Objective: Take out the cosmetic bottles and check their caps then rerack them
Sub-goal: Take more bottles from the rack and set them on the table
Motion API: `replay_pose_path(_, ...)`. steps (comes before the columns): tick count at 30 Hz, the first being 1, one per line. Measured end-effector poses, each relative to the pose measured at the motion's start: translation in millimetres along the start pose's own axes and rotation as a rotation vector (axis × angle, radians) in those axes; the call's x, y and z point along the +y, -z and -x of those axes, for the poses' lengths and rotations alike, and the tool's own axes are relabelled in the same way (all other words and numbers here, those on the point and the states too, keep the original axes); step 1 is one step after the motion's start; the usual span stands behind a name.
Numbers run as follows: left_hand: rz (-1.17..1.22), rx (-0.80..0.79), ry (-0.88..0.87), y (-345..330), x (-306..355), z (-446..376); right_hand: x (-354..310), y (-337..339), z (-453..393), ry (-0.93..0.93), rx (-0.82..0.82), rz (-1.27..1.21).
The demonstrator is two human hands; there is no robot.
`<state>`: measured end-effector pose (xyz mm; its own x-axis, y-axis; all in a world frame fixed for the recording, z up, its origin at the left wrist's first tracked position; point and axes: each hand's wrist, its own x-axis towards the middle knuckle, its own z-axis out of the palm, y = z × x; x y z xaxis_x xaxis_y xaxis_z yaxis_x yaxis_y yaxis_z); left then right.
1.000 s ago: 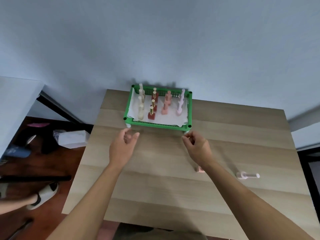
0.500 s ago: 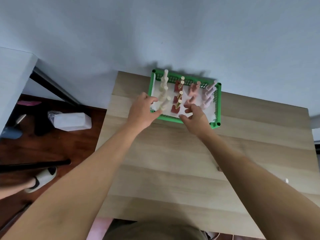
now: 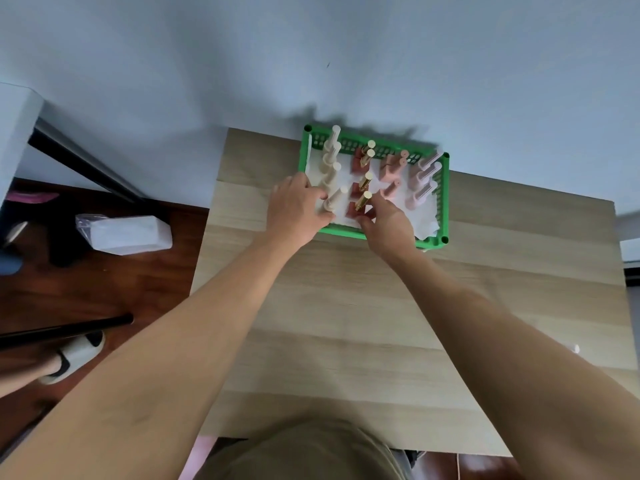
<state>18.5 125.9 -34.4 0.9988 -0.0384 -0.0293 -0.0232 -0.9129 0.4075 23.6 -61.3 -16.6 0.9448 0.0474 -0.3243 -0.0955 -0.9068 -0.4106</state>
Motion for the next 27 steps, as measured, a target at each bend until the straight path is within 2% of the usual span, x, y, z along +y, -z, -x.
replay_pose_path(8, 0.043, -0.003, 0.074, 4.7, 7.3, 0.9, 1.8, 7.4, 5.6, -0.047, 0.023, -0.113)
replay_pose_path(21, 0.233, 0.167, -0.026, 41.2, 25.0, 34.4, 16.2, 55.5, 57.3, 0.093, 0.124, -0.332)
replay_pose_path(27, 0.359, 0.130, 0.029, 39.4, 37.4, 75.3, 30.7, 57.6, 91.1, 0.177, 0.108, -0.446)
